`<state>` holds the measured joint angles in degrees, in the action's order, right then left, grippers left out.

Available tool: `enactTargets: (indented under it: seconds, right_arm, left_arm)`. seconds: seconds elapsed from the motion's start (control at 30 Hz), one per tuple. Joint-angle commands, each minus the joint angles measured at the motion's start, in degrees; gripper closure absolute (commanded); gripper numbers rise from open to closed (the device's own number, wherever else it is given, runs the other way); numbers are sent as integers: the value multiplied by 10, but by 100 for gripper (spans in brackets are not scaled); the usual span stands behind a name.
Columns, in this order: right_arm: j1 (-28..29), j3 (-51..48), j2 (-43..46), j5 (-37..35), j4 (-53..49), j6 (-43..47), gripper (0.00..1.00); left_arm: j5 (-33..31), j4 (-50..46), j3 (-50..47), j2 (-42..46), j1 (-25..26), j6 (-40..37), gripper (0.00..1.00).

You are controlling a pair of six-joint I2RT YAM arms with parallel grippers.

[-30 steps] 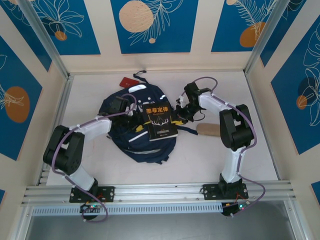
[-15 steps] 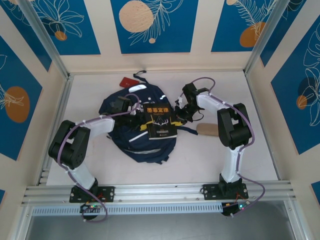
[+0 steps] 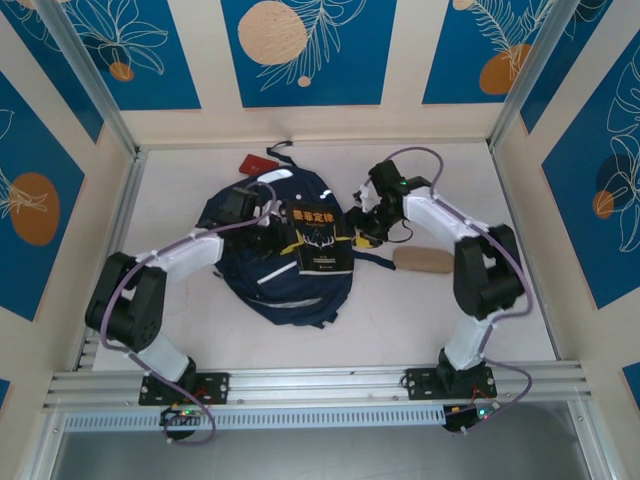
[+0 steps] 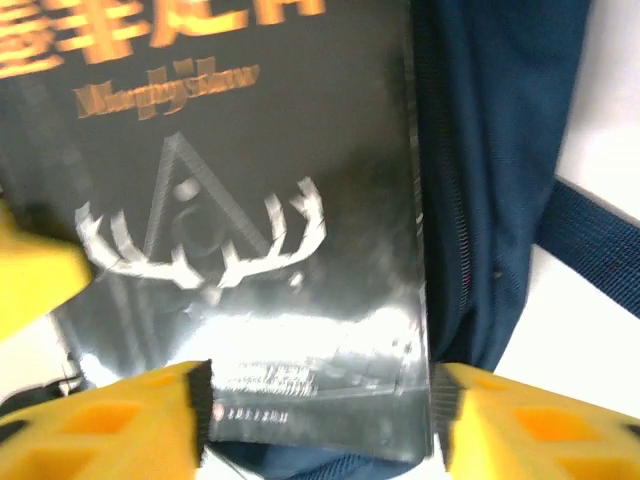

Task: Pack books, pencil case, and school supplies into a backpack

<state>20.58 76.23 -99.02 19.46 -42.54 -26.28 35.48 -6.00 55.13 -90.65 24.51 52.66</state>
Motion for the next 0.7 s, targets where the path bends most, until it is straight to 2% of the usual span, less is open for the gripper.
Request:
enactTargets:
  seconds: [0.0, 0.1, 0.37, 0.5, 0.67]
  right_arm:
    - [-21, -49, 93, 43, 51, -46, 28]
    - [-27, -98, 152, 71, 112, -98, 19]
    - [-11, -216, 247, 151, 299, -305, 11]
    - [10, -261, 285, 145, 374, -401, 2]
    - [47, -322, 303, 114, 514, -535, 0]
  left_arm:
    - [-34, -9, 26, 57, 4, 18, 100]
    - [-62, -5, 33, 91, 4, 45, 100]
    - [-139, 65, 14, 155, 4, 131, 100]
    - [-163, 109, -8, 171, 8, 181, 100]
    - [-178, 119, -21, 187, 11, 216, 100]
